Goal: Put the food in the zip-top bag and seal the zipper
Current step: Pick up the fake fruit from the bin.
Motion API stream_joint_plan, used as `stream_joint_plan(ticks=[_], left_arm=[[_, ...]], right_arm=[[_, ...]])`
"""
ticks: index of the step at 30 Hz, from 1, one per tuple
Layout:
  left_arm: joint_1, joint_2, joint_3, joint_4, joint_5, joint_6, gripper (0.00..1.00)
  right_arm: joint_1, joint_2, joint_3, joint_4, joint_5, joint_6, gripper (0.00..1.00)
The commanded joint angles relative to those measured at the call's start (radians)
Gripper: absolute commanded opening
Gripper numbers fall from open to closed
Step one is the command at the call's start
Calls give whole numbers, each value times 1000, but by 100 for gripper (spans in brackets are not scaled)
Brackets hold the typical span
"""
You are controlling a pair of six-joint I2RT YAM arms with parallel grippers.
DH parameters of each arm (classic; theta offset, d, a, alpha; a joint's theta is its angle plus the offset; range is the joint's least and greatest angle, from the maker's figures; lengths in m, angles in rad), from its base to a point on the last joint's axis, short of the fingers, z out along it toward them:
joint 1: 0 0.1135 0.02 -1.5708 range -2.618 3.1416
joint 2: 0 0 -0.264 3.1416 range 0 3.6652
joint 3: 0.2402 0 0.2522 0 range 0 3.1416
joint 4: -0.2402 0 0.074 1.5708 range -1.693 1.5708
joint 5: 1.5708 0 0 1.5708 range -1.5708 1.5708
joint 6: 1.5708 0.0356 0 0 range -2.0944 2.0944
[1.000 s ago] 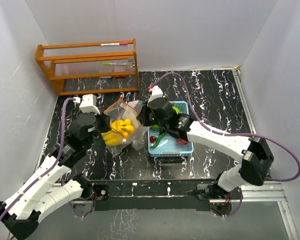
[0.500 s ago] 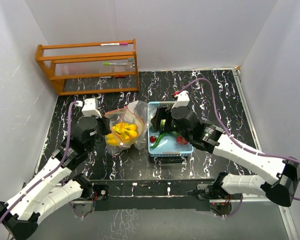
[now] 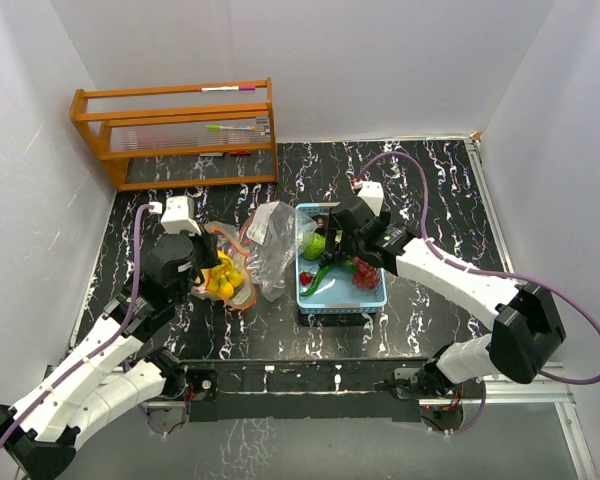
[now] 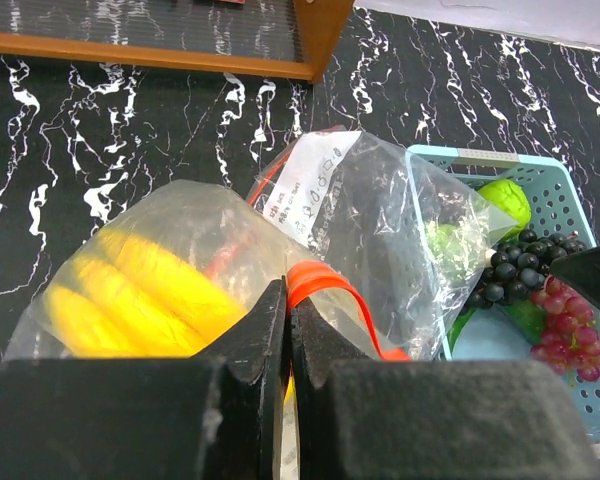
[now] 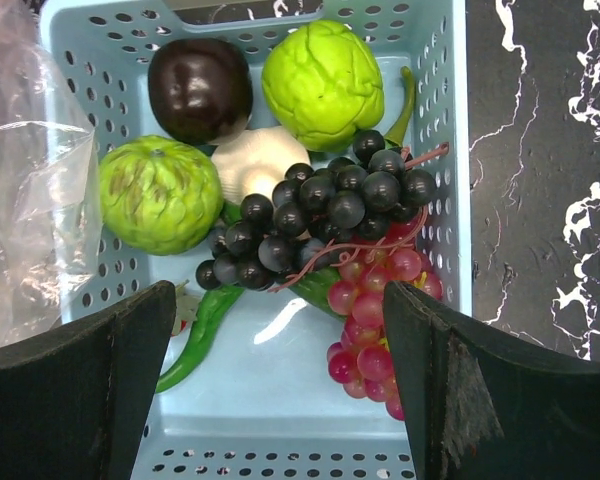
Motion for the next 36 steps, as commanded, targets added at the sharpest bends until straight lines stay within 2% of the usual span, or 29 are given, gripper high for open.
stream_joint_plan(ticks=[1,11,20,25,28,29,32,33,36], left_arm=[[-3,3,8,49,4,-3,0],[-3,20,5,57,-2,13,0],[-3,13,4,53,-11,20,0],[-3,15,1,54,-7,15,0],[-3,17,-1,54,-5,13,0],[-3,17,-1,55,-4,12,0],[-3,17,0,56,-2,9,0],[-3,18,3,55,-2,8,0],[-3,23,20,54,3,8,0]], right_arm=[[-40,37,30,54,-43,2,87],[-59,126,-30,145,-83,36,86],[-62,231,-33,132,42,98,86],[-62,228,-58,148,113,128,77],[-61,213,-74,186,138,124,64],[-62,212,-76,195,141,119,55],[-62,213,-72,206,146,102,17],[-62,205,-69,202,143,98,8],[-61,141,-70,202,110,74,8]])
